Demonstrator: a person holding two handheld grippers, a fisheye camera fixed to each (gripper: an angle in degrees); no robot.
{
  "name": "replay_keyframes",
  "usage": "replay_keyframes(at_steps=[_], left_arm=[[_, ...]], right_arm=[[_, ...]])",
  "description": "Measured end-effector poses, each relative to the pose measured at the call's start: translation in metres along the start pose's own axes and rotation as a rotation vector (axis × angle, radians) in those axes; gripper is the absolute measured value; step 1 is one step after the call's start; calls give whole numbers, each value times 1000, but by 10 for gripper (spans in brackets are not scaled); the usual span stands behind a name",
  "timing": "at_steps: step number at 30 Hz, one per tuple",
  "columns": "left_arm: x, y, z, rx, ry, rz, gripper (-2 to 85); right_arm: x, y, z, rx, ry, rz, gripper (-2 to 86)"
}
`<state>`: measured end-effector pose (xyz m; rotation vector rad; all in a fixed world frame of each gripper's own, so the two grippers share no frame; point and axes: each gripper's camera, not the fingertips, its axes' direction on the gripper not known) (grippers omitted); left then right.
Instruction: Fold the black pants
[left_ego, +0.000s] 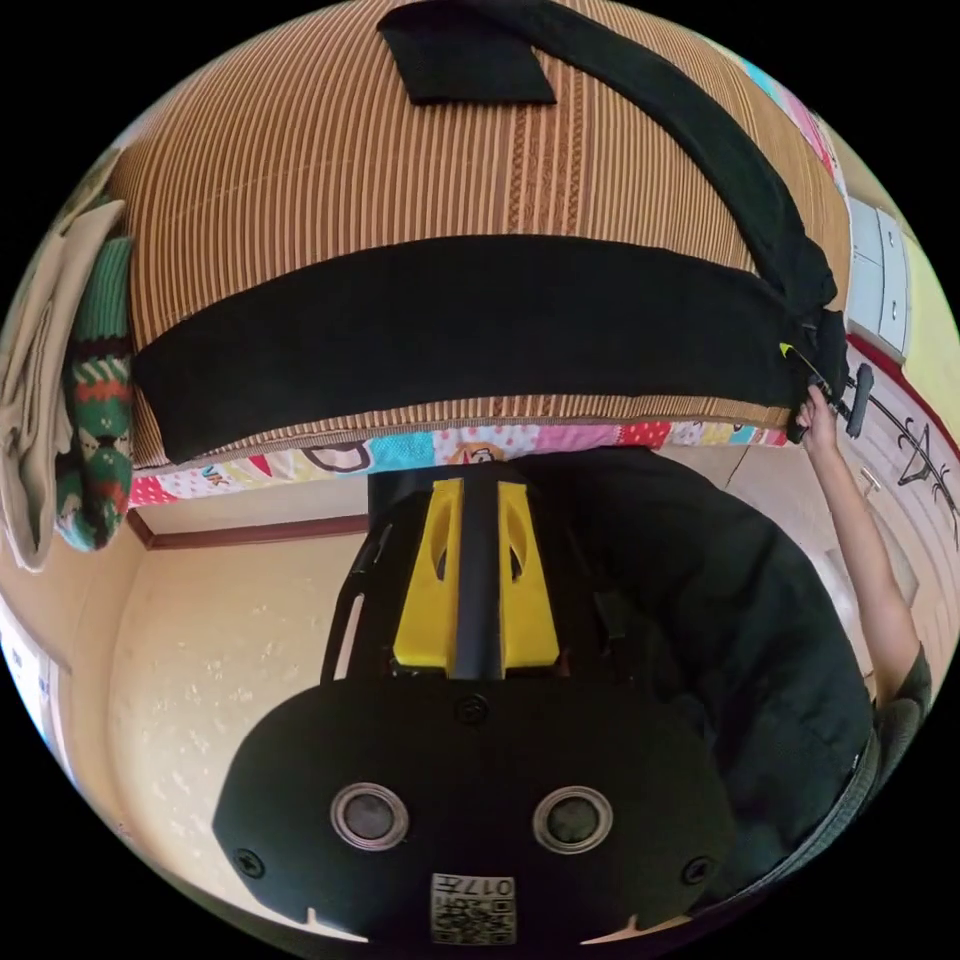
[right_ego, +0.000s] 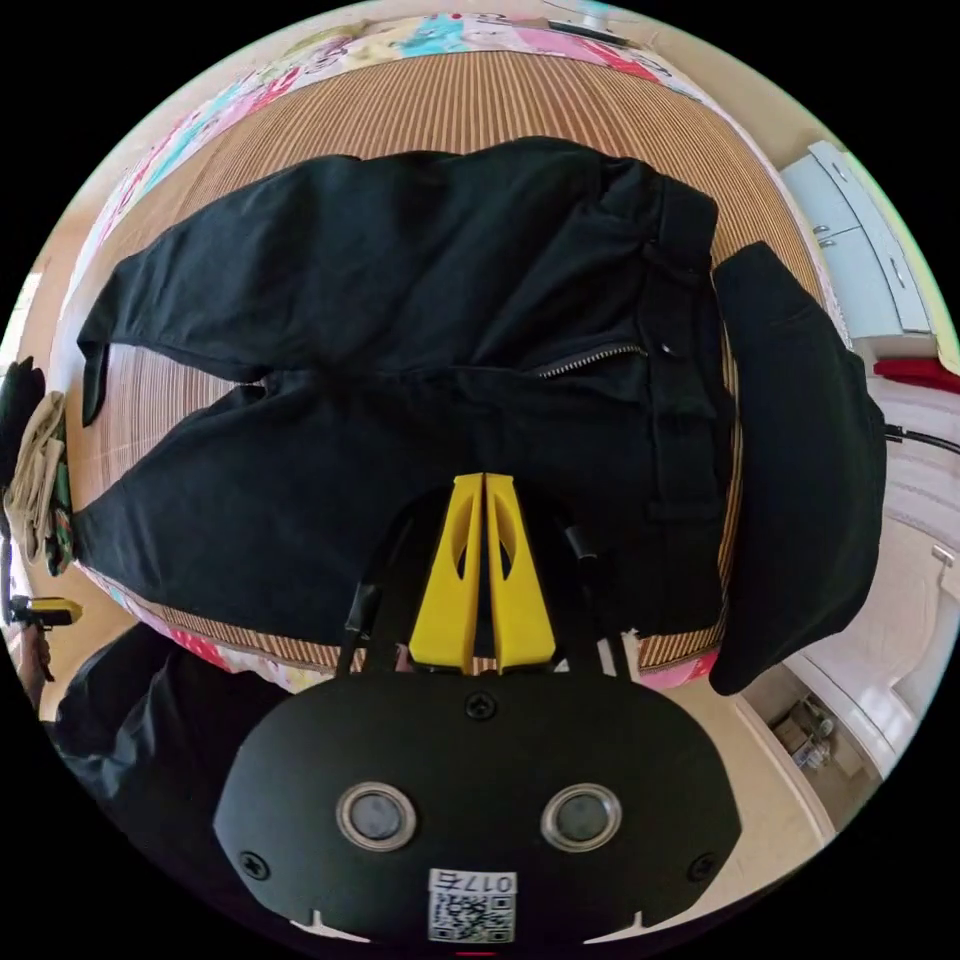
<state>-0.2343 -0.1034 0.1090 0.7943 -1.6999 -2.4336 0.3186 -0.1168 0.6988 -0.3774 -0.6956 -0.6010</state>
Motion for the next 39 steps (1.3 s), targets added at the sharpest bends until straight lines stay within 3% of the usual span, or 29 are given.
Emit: replay_keyframes(at_steps=[14, 18, 24, 28, 31, 34, 36, 38, 39], left_arm=[[-56, -150, -70, 274, -80, -39, 136], [-61, -175, -63, 263, -106, -101, 117], [-44, -151, -61, 156, -405, 145, 8], [-36, -73, -113, 395, -820, 302, 0], [-50, -19, -128, 565, -1096, 290, 6], [-98, -1, -117, 471, -1020, 101, 12], [-134, 11, -103, 415, -829, -36, 22], [-179, 38, -69, 393, -442, -179, 44], [-189, 47, -59, 397, -336, -211, 50]], right_arm=[[-28, 43, -28, -179, 121, 10, 3], [-49, 89, -34, -202, 86, 39, 3], [-75, 151, -27, -338, 34, 154, 3], [-85, 170, -38, -331, -46, 247, 3], [-91, 175, -47, -317, -118, 307, 3], [-92, 174, -52, -324, -208, 348, 4], [-86, 174, -52, -340, -285, 402, 4], [-76, 176, -53, -340, -351, 470, 4], [-66, 180, -53, -328, -412, 524, 4]])
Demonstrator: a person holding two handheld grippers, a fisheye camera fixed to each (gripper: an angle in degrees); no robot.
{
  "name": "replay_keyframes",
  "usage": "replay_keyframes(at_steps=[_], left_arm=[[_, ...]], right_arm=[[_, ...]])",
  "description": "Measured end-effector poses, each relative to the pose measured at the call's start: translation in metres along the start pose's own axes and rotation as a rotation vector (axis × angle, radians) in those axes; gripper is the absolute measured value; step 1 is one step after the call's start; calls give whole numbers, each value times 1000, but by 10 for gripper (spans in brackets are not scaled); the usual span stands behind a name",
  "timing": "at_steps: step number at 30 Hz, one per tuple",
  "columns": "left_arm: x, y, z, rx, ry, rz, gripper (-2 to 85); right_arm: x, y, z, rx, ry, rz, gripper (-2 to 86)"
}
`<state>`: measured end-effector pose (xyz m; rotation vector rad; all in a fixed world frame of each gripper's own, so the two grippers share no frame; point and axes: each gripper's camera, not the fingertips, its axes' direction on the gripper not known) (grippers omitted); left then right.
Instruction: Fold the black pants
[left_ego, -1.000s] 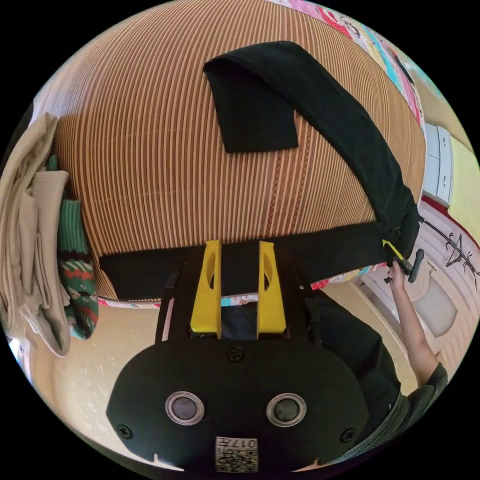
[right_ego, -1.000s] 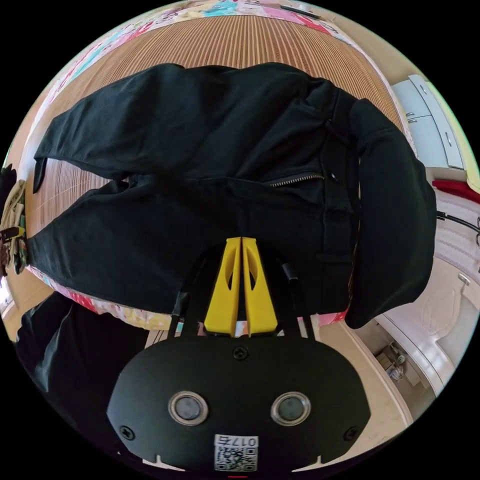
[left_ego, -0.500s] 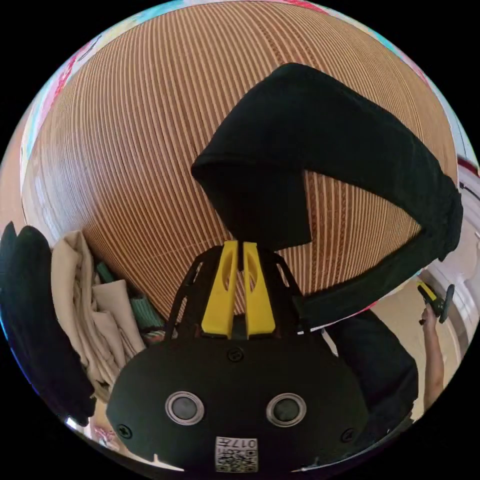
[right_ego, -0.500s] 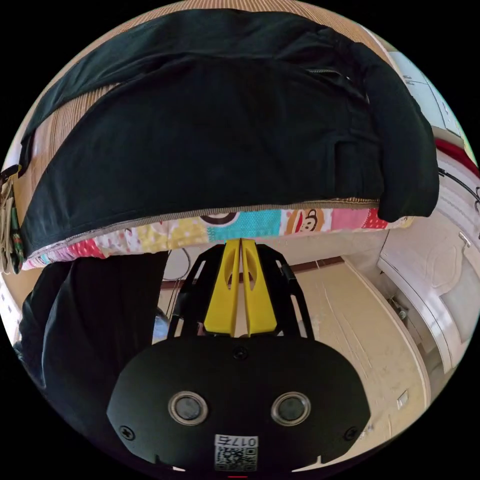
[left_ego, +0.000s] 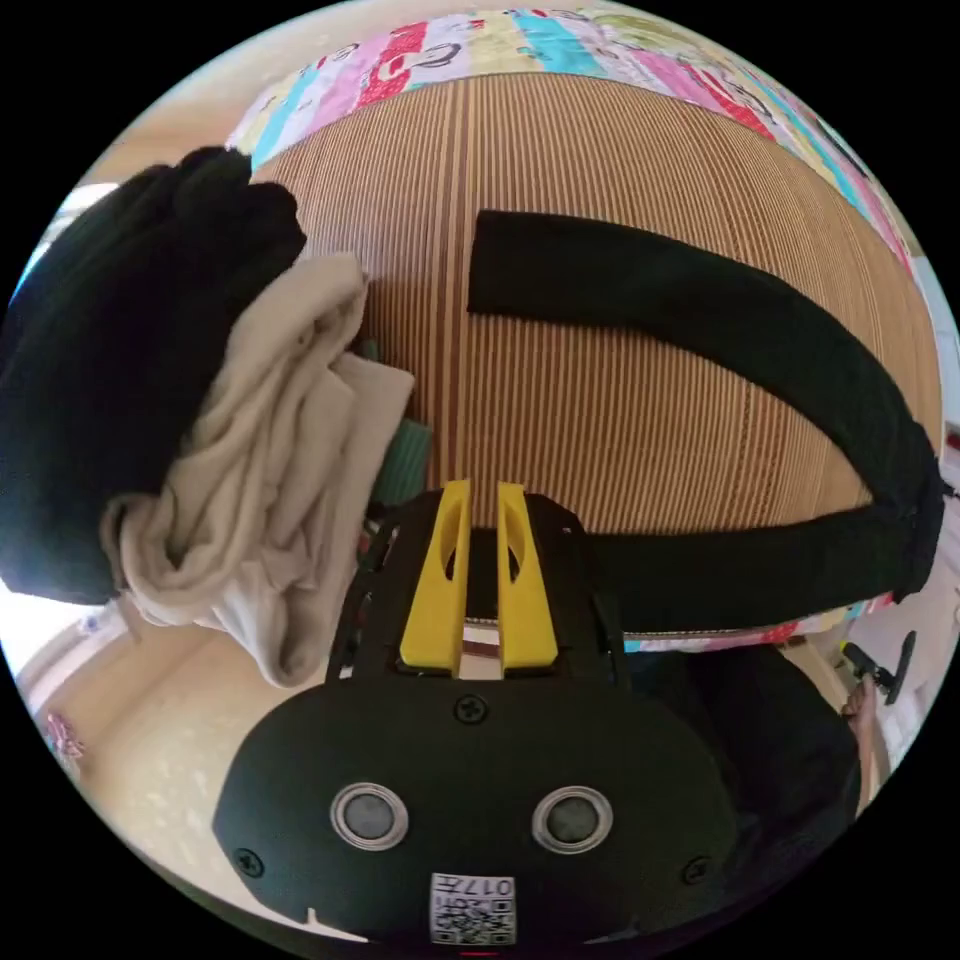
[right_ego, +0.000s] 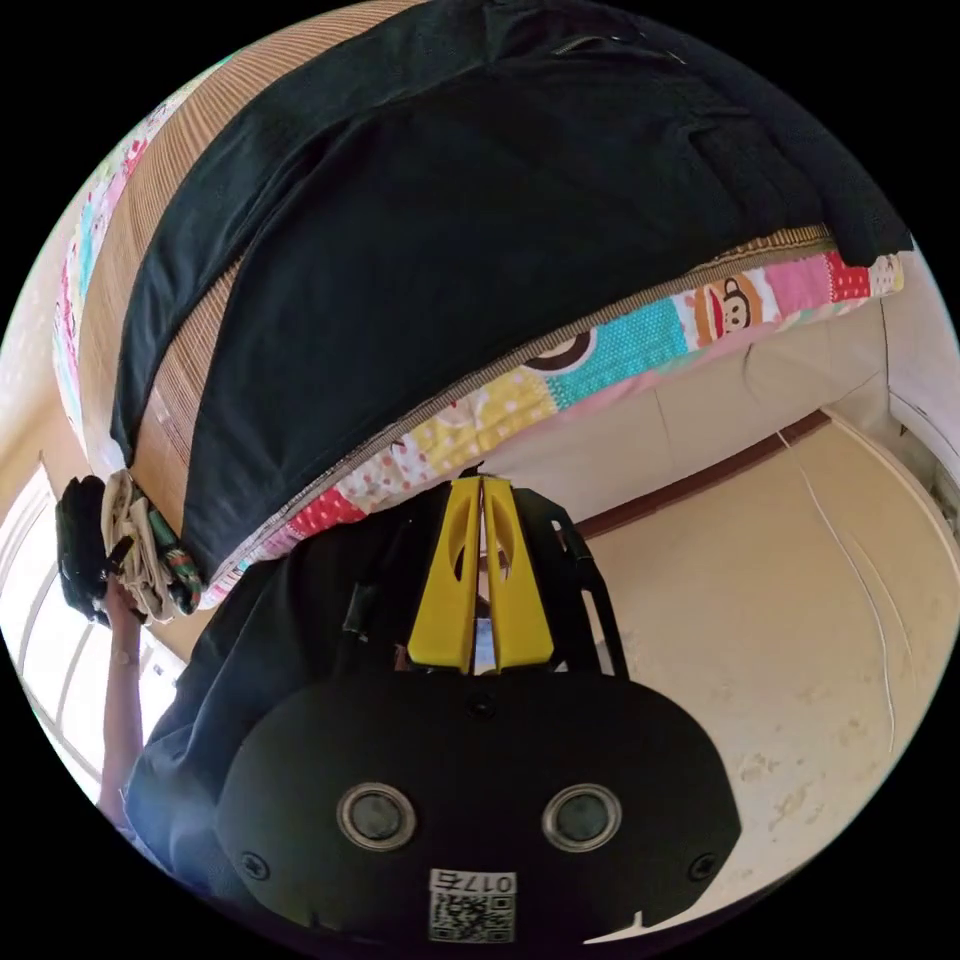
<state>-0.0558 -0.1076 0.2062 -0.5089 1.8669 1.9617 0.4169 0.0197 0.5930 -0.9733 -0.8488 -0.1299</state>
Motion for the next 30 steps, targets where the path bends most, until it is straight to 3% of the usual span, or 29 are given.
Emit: replay_keyframes(at_steps=[2, 5, 8, 18, 30], left_arm=[[-29, 51, 44, -38, 325, -221, 72], [-53, 118, 100, -102, 577, -539, 109], [-67, 167, 138, -117, 720, -762, 132], [-74, 192, 170, -74, 808, -969, 135], [-71, 247, 145, 129, 785, -1048, 50]], right_arm=[[18, -1, -7, 20, -119, 60, 5], [58, -1, -16, 60, -312, 183, 8], [98, -1, -20, 69, -458, 297, 14], [173, -1, -21, 9, -708, 475, 16], [172, -29, -35, -60, -706, 372, 23]])
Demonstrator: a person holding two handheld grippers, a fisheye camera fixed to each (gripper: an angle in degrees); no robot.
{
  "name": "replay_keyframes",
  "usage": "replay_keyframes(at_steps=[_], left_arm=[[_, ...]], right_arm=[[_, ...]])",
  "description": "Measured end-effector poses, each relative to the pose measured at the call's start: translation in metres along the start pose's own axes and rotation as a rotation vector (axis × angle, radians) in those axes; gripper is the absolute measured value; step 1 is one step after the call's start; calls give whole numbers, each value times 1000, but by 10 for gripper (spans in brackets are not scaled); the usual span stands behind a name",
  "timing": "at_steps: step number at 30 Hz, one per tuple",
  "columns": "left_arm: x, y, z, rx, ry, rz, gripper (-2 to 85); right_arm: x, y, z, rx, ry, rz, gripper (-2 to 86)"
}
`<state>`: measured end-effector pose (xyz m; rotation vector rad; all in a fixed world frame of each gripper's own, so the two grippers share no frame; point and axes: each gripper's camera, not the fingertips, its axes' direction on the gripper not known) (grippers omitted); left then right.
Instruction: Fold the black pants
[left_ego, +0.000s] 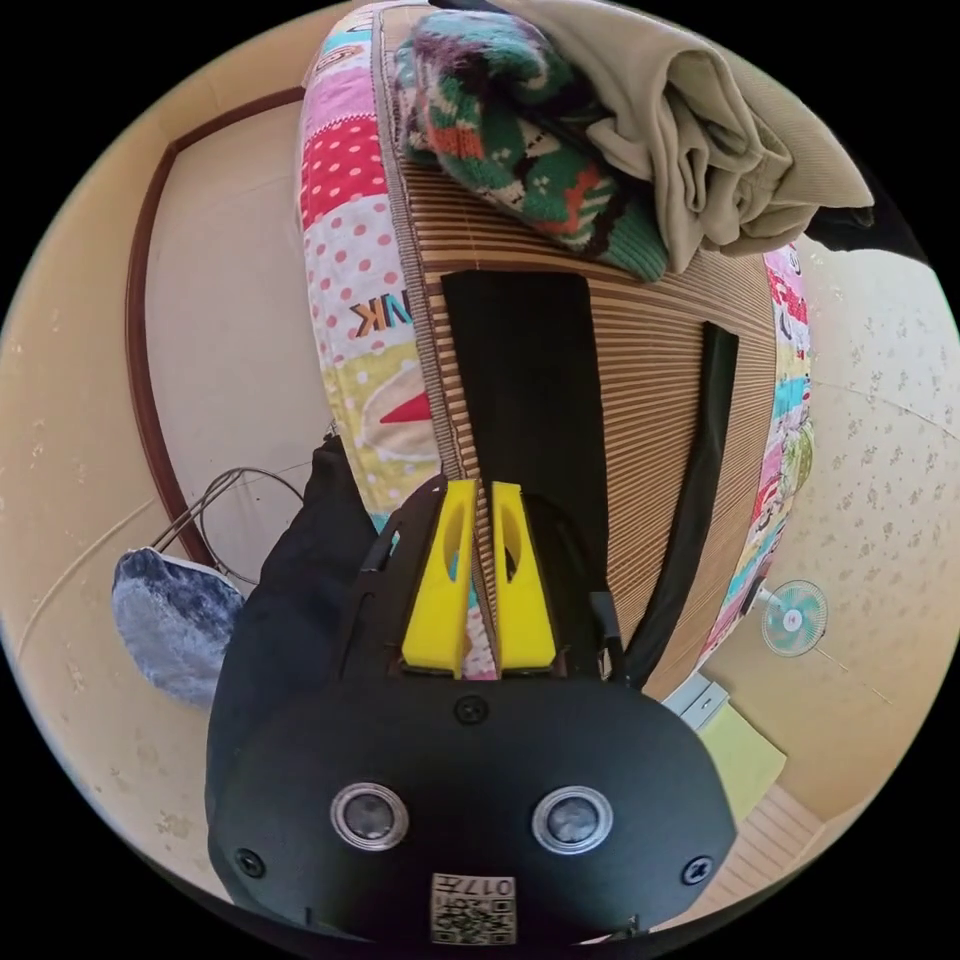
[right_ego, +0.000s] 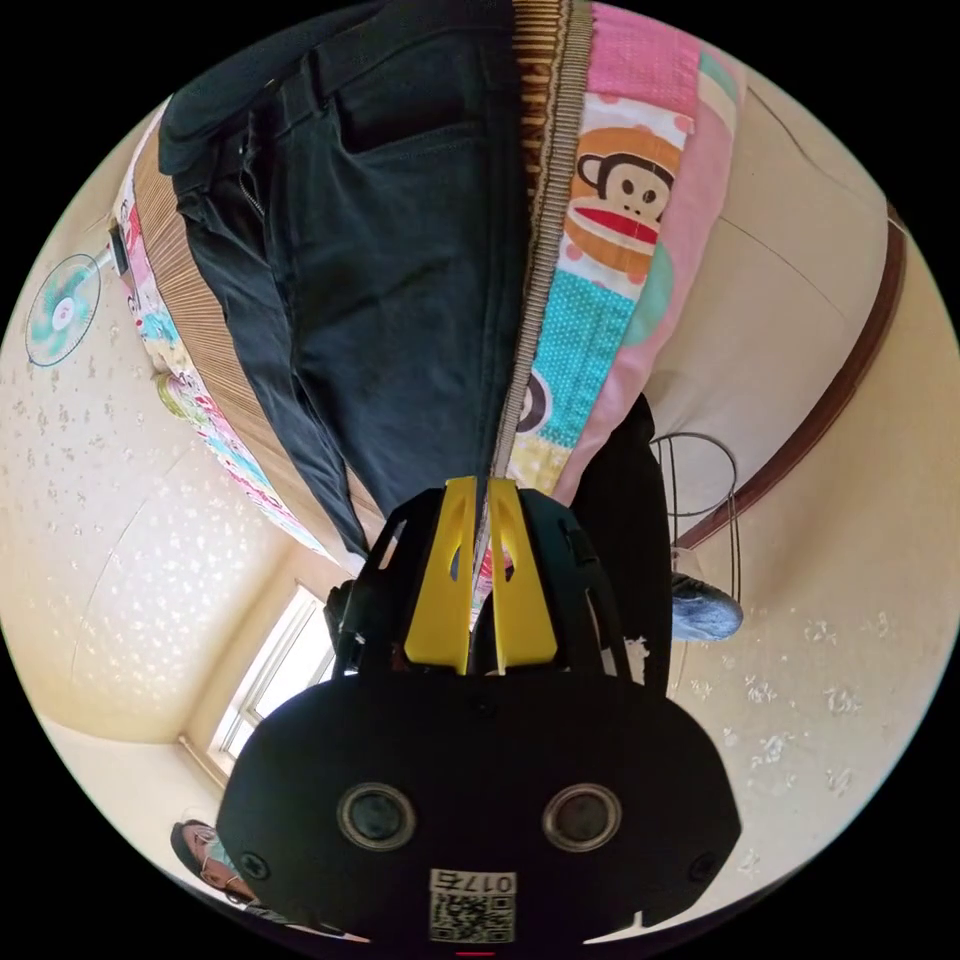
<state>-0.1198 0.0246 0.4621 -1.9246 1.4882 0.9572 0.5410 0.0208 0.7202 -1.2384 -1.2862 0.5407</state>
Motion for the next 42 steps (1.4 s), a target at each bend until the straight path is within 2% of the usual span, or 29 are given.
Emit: replay_keyframes(at_steps=[5, 13, 16, 21, 29, 31, 35, 40, 42], left_arm=[[-13, -4, 9, -50, 123, -14, 74], [-32, -12, 13, -87, 138, -166, 59], [-32, -11, 9, -111, 155, -150, 26], [-36, -11, -9, -143, 230, -161, 4], [-12, 1, -54, -186, 225, -14, 0], [-7, 5, -62, -189, 214, -2, -1], [4, 16, -75, -186, 208, 9, -1], [16, 24, -89, -201, 212, 6, 0], [22, 25, -98, -215, 206, 22, -1]], right_arm=[[3, -3, -7, -4, 2, -13, 27], [27, -4, -18, 17, -38, 9, 43], [40, -3, -28, 93, -98, 10, 57], [64, -1, -55, 341, -297, 54, 73], [67, -21, -84, 568, -183, 112, 97], [62, -27, -85, 562, -206, 49, 112], [48, -36, -81, 518, -75, -64, 129], [50, -41, -82, 491, -57, -67, 71], [50, -28, -88, 490, -104, -154, 49]])
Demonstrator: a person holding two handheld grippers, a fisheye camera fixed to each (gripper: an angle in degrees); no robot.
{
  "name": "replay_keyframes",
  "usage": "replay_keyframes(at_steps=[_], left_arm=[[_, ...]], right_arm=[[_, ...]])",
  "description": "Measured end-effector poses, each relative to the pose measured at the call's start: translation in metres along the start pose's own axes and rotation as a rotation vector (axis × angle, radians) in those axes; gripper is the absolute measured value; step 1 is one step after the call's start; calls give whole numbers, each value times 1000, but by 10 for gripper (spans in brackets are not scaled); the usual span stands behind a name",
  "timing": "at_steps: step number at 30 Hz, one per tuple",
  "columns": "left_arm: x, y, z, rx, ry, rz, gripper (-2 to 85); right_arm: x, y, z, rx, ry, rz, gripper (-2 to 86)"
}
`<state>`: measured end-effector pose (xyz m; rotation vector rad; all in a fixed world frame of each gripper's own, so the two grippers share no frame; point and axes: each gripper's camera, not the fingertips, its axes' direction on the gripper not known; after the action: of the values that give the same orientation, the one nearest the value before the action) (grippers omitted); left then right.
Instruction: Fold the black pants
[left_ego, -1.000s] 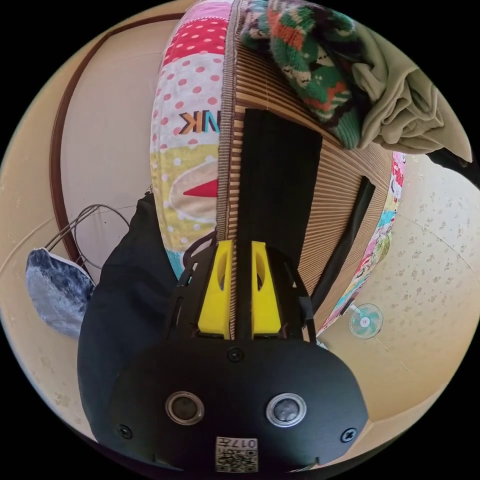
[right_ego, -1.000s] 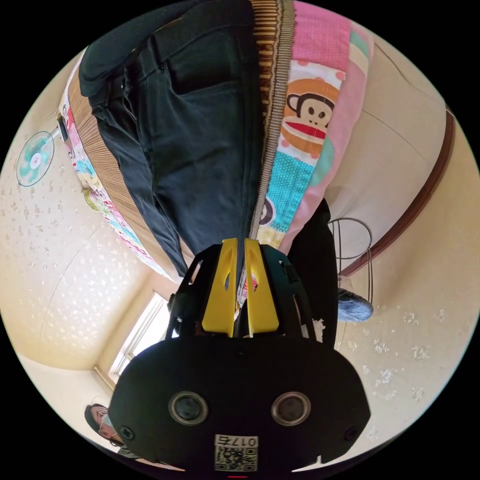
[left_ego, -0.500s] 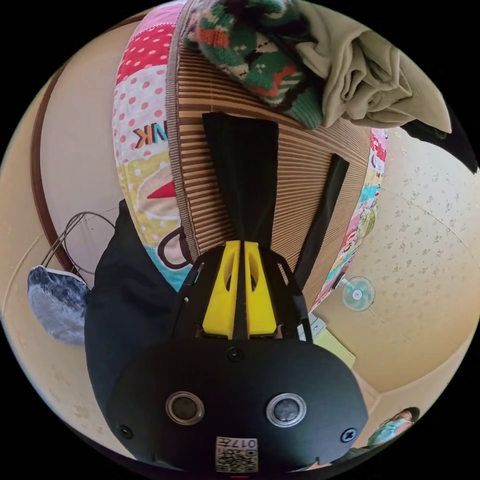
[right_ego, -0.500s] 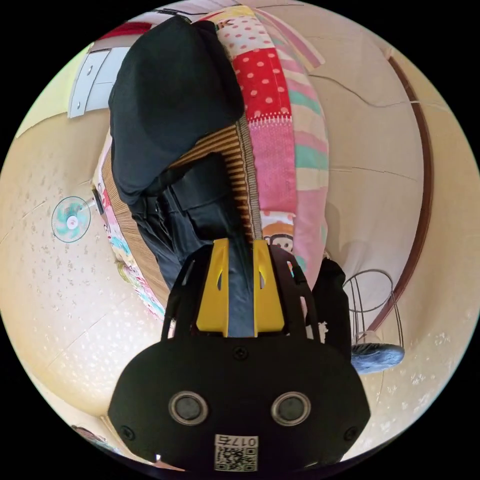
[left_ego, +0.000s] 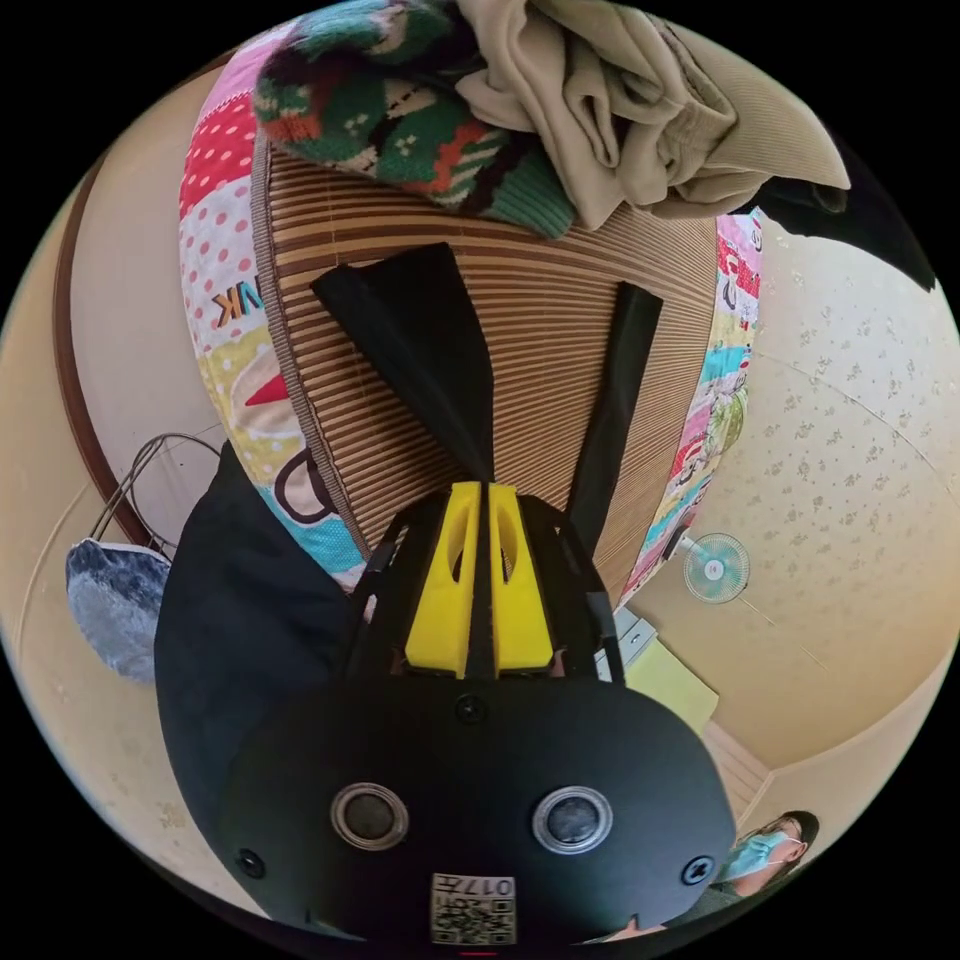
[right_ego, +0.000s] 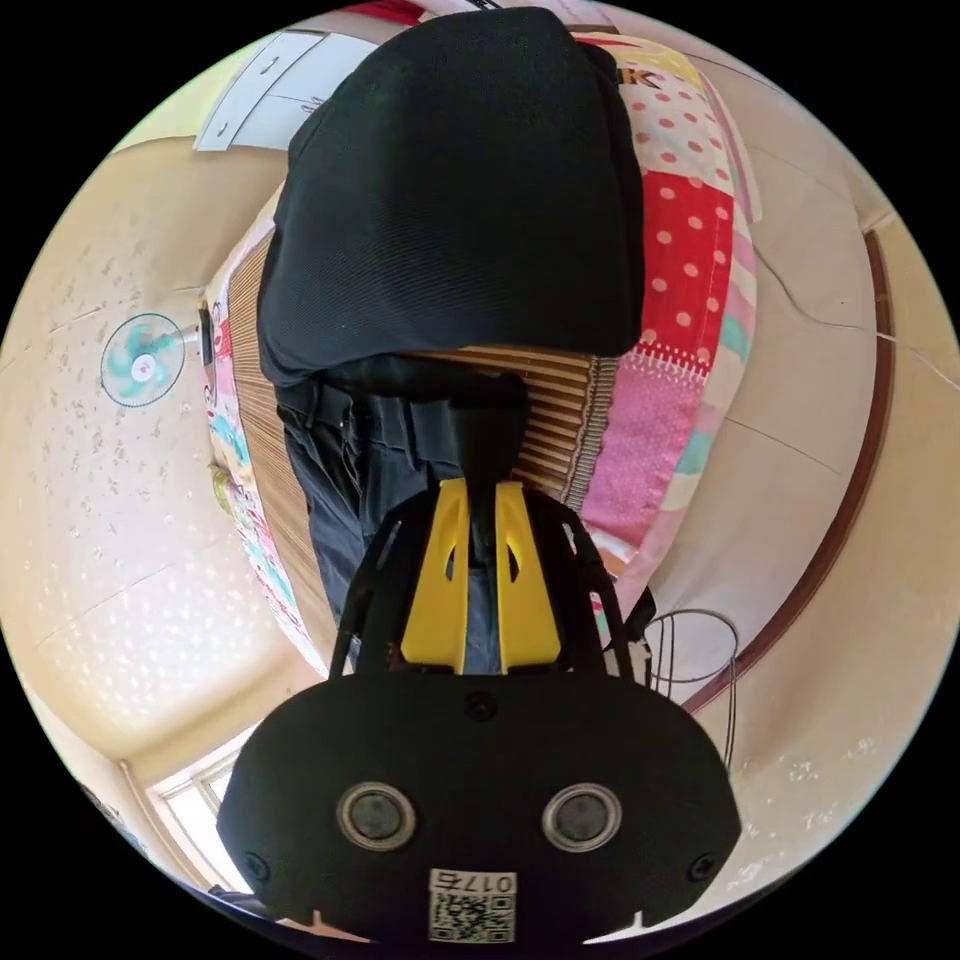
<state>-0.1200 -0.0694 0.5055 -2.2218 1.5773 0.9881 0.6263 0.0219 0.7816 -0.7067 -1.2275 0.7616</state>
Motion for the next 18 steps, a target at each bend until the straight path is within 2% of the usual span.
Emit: replay_keyframes(at_steps=[5, 13, 18], left_arm=[[-2, 19, -36, -49, 10, 46, -2], [-48, 70, -93, 30, 101, -132, -4], [5, 63, -68, 5, 102, -110, -5]], right_arm=[[21, 47, -43, 56, -276, -2, 36], [56, 102, -77, 182, -328, 305, 35], [17, 82, -67, 200, -341, 370, 36]])
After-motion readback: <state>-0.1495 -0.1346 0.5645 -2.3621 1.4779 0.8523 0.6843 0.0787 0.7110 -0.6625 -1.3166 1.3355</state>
